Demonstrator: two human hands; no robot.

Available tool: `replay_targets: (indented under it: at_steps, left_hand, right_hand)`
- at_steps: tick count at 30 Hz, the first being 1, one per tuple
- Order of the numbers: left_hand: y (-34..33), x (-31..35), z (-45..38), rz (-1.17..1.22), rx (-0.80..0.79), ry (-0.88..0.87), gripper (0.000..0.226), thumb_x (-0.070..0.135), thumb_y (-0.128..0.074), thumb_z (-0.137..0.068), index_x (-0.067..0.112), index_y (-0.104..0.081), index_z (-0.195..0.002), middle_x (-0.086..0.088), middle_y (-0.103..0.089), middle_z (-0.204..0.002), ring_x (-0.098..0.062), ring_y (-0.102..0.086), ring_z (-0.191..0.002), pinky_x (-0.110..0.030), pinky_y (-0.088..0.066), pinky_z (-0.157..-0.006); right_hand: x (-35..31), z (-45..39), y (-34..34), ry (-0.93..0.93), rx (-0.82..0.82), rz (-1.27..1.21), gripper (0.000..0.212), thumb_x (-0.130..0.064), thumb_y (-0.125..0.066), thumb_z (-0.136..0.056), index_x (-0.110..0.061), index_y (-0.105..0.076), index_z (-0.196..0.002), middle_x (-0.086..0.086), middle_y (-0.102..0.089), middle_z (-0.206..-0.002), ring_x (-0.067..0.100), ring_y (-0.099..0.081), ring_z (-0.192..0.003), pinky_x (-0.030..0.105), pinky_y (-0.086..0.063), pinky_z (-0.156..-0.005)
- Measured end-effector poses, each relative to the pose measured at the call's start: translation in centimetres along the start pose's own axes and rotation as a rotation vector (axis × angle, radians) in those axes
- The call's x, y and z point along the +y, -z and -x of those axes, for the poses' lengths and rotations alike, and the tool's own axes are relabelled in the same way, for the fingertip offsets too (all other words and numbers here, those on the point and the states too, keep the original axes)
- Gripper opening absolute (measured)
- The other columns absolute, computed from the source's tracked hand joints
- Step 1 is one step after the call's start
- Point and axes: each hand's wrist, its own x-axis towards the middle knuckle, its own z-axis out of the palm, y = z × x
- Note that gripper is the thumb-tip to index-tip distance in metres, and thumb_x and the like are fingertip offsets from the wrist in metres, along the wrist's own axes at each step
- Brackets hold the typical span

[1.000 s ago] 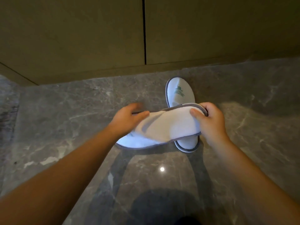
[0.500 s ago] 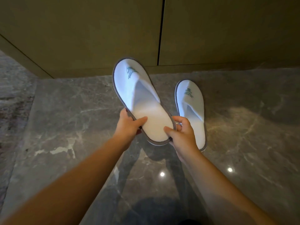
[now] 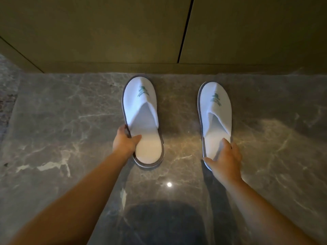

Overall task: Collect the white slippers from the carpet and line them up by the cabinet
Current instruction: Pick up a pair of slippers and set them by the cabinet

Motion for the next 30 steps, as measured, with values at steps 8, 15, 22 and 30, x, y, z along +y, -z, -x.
replay_targets:
  at_steps: [8,15,22,30]
  left_hand:
    - [0.4,-2.0,2.3,-0.675,-0.051,-0.411,0.119,0.048,-0.077,-0.057,0.034,0.009,-0.138,-0.009,0.001,-0.155,-0.034,-0.005,-0.141,-0.053,-0.016,-0.112]
    - [-0.3,-3.8,0.8,-1.065,-0.213,-0.689,0.111,0.068,-0.06,-0.06,0.048,0.029,-0.123,-0.001,0.021,-0.152,-0.029,0.023,-0.139,-0.057,0.003,-0.112]
    - [0.2,-2.8,-1.0,-1.138,-0.151,-0.645,0.104,0.067,-0.061,-0.058,0.042,-0.001,-0.139,-0.006,0.007,-0.155,-0.033,0.009,-0.141,-0.057,-0.009,-0.111]
    - [1.7,-2.5,-1.6,-1.143,-0.192,-0.614,0.103,0.064,-0.062,-0.06,0.04,-0.001,-0.139,-0.005,0.009,-0.155,-0.033,0.012,-0.141,-0.056,-0.005,-0.113]
  right_hand:
    - [0.4,-0.6,-0.8,-0.034,0.001,0.013,0.09,-0.032,-0.08,-0.061,-0.012,-0.027,-0.131,0.024,-0.032,-0.137,0.042,-0.034,-0.123,0.055,-0.037,-0.099]
    - [-0.8,-0.3,-1.4,-0.033,0.055,-0.152,0.084,-0.023,-0.079,-0.061,-0.015,-0.03,-0.129,0.022,-0.029,-0.139,0.042,-0.029,-0.123,0.056,-0.03,-0.102]
    - [-3.4,-0.1,-2.1,0.039,0.025,-0.183,0.082,-0.025,-0.077,-0.064,-0.019,-0.03,-0.13,0.017,-0.024,-0.143,0.037,-0.025,-0.126,0.055,-0.032,-0.103]
    - [-5.9,0.1,-3.9,0.072,0.011,-0.173,0.085,-0.027,-0.078,-0.063,-0.02,-0.03,-0.132,0.015,-0.023,-0.144,0.036,-0.023,-0.127,0.052,-0.029,-0.104]
